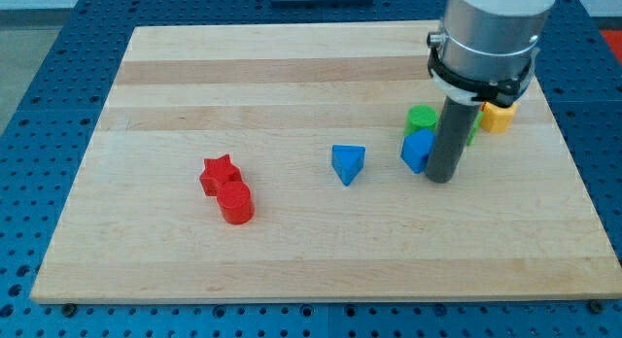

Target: Push the blue blocks to the bottom of the green circle

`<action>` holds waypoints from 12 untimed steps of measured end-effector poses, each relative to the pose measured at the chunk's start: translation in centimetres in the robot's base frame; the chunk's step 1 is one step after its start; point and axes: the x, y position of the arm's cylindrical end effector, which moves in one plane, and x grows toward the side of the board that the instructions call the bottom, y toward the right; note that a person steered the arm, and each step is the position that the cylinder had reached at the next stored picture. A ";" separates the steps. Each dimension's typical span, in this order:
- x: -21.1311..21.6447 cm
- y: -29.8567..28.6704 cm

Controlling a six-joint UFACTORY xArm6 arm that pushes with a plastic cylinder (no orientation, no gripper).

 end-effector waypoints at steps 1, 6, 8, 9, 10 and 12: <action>0.3 0.0; -1.1 -8.4; 3.4 -13.0; -0.8 -15.0; -2.0 -15.1; -2.4 -10.5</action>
